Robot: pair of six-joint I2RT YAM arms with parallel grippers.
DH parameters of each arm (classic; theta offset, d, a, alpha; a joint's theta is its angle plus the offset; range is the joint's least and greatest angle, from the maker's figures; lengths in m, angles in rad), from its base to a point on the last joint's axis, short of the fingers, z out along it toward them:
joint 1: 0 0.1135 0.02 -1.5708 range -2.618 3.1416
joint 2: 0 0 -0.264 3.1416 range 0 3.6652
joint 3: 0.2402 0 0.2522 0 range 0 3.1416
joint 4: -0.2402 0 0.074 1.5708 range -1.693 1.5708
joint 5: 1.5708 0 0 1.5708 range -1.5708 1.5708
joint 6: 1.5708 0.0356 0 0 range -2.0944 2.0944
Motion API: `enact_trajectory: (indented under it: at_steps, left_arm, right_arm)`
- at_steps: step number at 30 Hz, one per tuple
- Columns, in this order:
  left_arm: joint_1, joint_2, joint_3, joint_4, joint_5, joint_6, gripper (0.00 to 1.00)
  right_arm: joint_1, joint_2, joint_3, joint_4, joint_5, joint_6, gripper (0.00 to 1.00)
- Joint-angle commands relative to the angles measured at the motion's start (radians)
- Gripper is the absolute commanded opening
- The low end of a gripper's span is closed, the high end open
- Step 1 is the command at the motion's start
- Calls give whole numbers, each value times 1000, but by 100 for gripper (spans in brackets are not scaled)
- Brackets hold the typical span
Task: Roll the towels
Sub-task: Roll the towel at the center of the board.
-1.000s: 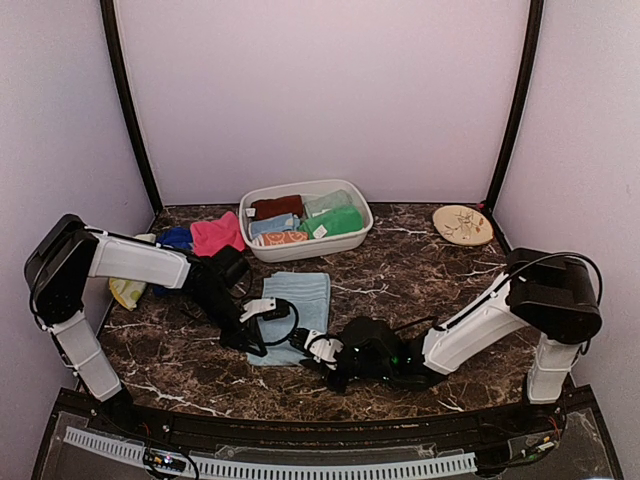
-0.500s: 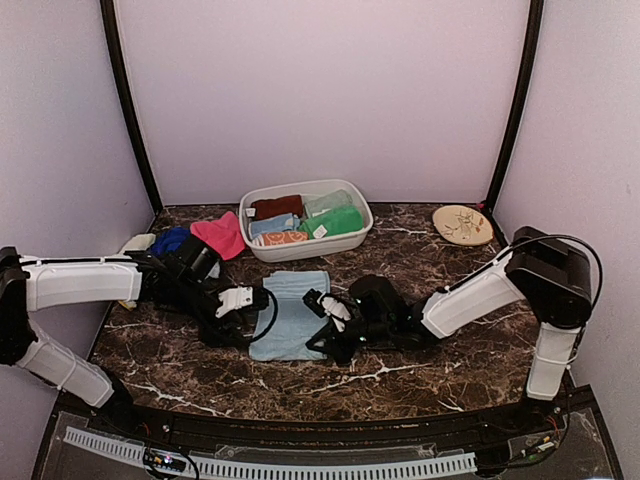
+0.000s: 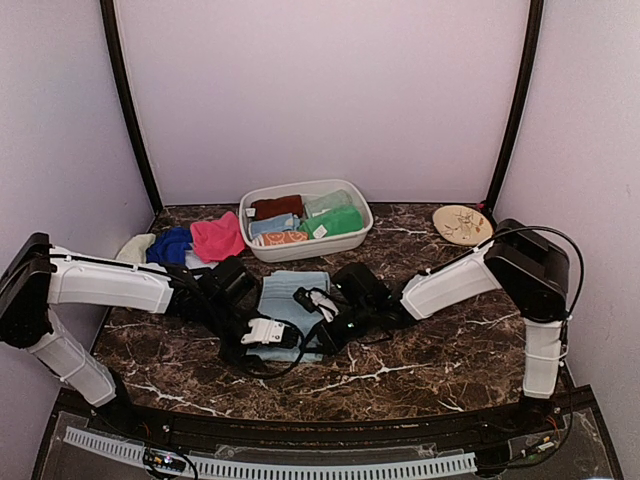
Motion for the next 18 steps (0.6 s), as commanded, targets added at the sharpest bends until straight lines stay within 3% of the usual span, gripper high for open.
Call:
enact_trajectory:
  at_steps: [1,6,10,14,18]
  left_arm:
    - [-2,4,-39,73,-79,26,59]
    - [-4,8,-69,101,-111,40,57]
    - [-4,48,-69,113,-142,50,51]
    - [-4,100,-72,118,-165,58,36]
    - [2,118,-45,74,-147,36,15]
  right_arm:
    - [-8,25,-25,-84,-8,37,0]
    - [-14,23,-39,-70,-16,60,0]
    - [-18,27,-38,-68,-25,72,0]
    - [-19,11,-58,-31,-33,90,2]
    - [-19,-48,-106,23,7,87,11]
